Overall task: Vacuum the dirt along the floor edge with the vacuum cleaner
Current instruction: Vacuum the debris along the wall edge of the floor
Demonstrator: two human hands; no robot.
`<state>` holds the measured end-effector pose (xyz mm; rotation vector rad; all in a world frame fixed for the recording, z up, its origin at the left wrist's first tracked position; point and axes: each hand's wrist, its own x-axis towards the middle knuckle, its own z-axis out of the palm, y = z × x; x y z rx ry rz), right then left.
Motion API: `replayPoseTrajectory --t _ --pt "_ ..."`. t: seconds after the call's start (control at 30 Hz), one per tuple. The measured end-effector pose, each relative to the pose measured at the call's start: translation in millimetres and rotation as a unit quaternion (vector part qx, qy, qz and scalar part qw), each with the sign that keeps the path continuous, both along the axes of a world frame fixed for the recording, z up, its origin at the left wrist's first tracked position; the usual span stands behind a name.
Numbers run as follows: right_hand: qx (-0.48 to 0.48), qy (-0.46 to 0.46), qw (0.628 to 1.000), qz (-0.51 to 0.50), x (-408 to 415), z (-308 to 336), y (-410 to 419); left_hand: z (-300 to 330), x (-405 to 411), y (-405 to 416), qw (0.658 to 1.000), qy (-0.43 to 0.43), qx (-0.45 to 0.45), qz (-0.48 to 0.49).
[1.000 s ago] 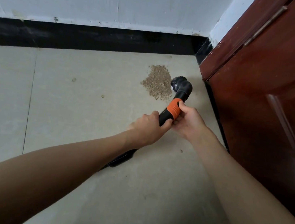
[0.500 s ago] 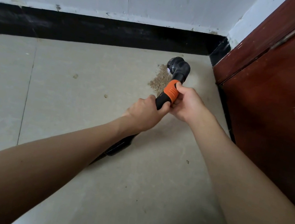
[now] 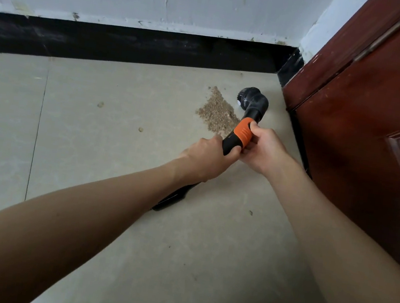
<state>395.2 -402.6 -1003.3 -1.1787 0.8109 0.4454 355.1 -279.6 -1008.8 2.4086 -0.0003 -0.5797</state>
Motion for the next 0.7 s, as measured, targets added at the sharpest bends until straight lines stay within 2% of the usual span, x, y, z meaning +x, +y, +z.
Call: replayPoseTrajectory --t 0.3,0.7 --pt "0.042 0.019 0.997 -0.066 -88.1 2.8 -31.3 -1.5 -72.5 -20.7 0.996 0.009 0.024 -0.086" --pt "0.064 0.035 0.996 -0.052 -135.3 12.9 -3.3 3.5 -120.1 9.3 0.997 0.036 0.033 -0.064"
